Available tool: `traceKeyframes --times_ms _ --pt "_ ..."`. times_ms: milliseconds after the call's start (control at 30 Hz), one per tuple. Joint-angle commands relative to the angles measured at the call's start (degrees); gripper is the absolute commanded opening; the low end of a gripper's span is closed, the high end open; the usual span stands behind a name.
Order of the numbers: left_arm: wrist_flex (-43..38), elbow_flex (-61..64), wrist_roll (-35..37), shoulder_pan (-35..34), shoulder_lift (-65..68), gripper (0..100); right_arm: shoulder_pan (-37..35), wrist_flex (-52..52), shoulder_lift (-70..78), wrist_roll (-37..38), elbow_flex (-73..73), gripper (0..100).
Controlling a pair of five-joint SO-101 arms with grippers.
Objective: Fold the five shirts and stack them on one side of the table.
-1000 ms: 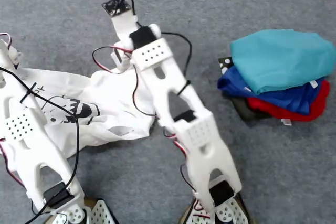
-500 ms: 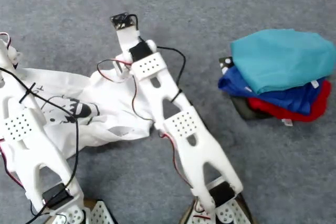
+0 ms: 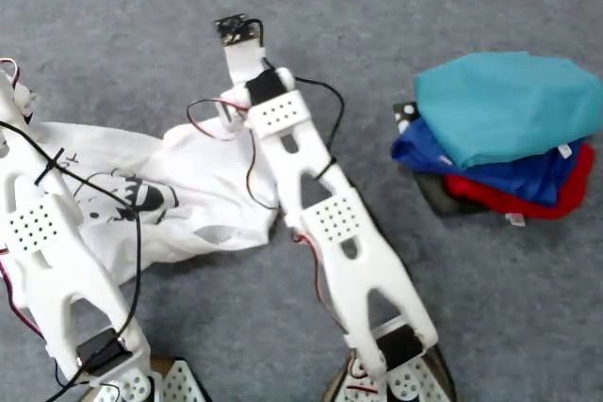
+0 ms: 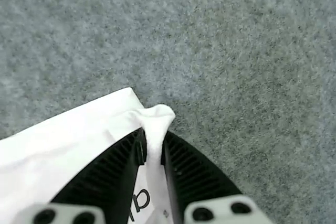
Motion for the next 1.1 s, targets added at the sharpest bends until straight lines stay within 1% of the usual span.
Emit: traceKeyframes --times_ms 0,167,267,367,533,667,767,867,967,1067 --pt "-0.79 -2.55 -0.26 -0.09 -2.33 2 -0.22 -0.97 -0.40 0.97 -2.33 0.4" --pt "-0.70 -2.64 -0.26 1.23 -2.42 2 0.48 -0.35 -1.89 1.05 -3.91 0.2" --pt "-0.53 -2.64 -0.26 2.73 -2.68 2 1.63 2.90 -4.97 1.32 -7.25 0.2" --pt "1.05 -2.64 0.00 4.22 -6.90 2 2.95 7.38 -10.51 2.99 -11.21 0.2" --pt "5.36 -2.64 -0.18 7.74 -22.90 2 5.93 11.43 -26.86 3.87 -10.59 0.2" --pt "5.45 -2.46 -0.18 8.00 -37.23 2 7.69 11.34 -41.54 3.96 -10.51 0.2" --pt "5.45 -2.55 -0.18 7.91 -47.60 2 9.01 8.70 -51.74 5.80 -10.51 0.2" --pt "5.45 -2.02 -0.26 8.00 -58.51 2 10.51 3.96 -60.35 7.21 -9.98 0.2" --pt "5.45 -2.02 -0.26 8.00 -67.74 2 12.00 0.70 -67.03 7.91 -9.89 0.2" --pt "5.45 -2.02 -0.26 7.56 -75.03 2 11.91 -0.09 -72.22 9.05 -9.89 0.2"
